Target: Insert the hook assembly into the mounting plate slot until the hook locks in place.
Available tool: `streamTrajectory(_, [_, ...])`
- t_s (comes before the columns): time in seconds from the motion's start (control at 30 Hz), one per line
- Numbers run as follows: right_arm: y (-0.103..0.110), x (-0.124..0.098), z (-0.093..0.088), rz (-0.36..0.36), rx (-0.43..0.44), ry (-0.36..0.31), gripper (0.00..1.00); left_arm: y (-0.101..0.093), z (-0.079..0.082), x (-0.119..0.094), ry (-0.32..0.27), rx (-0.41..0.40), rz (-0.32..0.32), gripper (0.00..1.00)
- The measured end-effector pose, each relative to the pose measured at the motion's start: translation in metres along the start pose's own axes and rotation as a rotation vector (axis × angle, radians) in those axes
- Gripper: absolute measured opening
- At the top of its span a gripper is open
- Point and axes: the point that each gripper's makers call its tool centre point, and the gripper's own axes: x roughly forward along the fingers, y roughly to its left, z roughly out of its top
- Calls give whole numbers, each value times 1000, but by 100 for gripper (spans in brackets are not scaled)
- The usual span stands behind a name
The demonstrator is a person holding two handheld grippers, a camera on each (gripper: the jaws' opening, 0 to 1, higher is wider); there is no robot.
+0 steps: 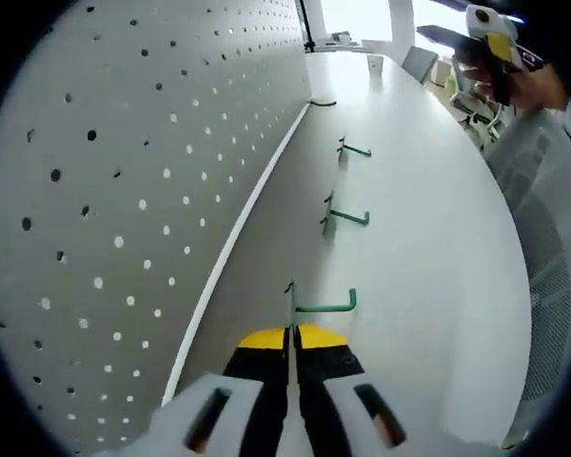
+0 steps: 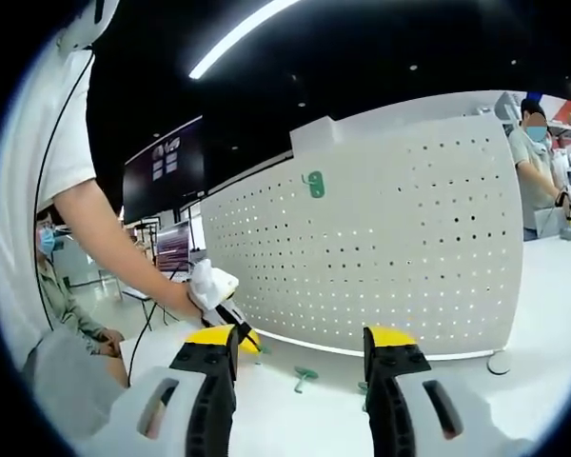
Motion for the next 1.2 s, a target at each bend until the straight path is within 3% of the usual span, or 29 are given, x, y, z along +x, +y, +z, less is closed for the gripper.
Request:
streamTrajectory(0.7, [5, 1, 1, 17, 4, -5, 51, 7, 46, -33, -238, -161, 112, 1])
streamTrajectory(1.0, [5, 0, 8, 2, 4, -18, 51, -4, 62, -48, -320, -189, 132, 1])
streamTrajectory(1.2, [5, -2, 14, -2, 16, -32, 51, -9, 82, -62, -399, -208, 149, 1])
